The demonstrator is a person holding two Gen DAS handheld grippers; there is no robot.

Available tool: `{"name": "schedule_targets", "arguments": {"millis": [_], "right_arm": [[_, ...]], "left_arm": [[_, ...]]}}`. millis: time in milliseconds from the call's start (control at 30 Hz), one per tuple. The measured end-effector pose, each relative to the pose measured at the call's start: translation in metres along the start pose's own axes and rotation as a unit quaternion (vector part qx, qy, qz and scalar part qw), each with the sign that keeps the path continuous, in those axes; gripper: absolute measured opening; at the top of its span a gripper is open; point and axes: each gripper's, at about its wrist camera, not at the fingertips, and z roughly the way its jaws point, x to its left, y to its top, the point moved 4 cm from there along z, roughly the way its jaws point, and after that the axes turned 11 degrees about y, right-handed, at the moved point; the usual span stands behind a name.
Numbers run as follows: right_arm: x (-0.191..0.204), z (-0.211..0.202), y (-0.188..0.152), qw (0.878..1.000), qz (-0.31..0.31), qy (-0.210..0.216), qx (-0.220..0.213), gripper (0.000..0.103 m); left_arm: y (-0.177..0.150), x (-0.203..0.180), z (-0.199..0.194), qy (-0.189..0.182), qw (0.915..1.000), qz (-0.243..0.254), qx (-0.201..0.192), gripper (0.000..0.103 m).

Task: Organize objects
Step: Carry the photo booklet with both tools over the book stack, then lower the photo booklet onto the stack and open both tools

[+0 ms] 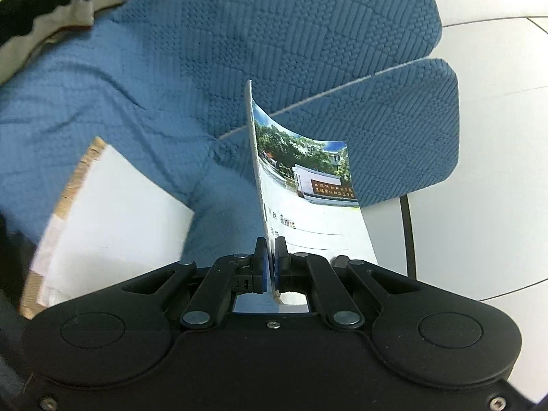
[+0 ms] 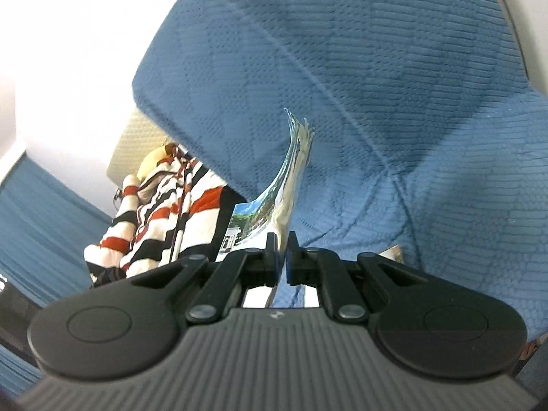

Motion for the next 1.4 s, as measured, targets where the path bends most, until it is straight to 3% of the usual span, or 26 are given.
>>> {"name": "schedule_targets", "arguments": {"millis": [267, 500, 667, 967, 1100, 1400], "right_arm": [[0.011, 0.024, -0.039, 1.0, -0.008, -0.014, 0.016, 0.007], [-0.003, 0.045, -0.069, 0.998, -0.008, -0.051, 0.045, 0.008], [-0.02, 0.054, -0.089, 0.996, 0.003, -0.073, 0.059, 0.008], [-0.053, 0.065, -0.118, 0.988, 0.01, -0.131, 0.086, 0.009], [-0.071, 0.067, -0.127, 0.982, 0.015, -0.156, 0.102, 0.009], [-0.098, 0.072, -0.143, 0.973, 0.02, -0.186, 0.132, 0.012]], "left_arm": [[0.009, 0.041, -0.021, 0.019, 0.9998, 0.008, 0.0, 0.003], [0.019, 0.079, 0.001, 0.035, 0.9988, -0.012, 0.032, 0.003], [0.013, 0.096, 0.02, 0.062, 0.9968, 0.001, 0.051, 0.003], [-0.005, 0.117, 0.056, 0.105, 0.9903, 0.023, 0.088, 0.003], [-0.019, 0.127, 0.072, 0.14, 0.9836, 0.038, 0.108, 0.003], [-0.033, 0.138, 0.083, 0.179, 0.9753, 0.057, 0.116, 0.003]]}}
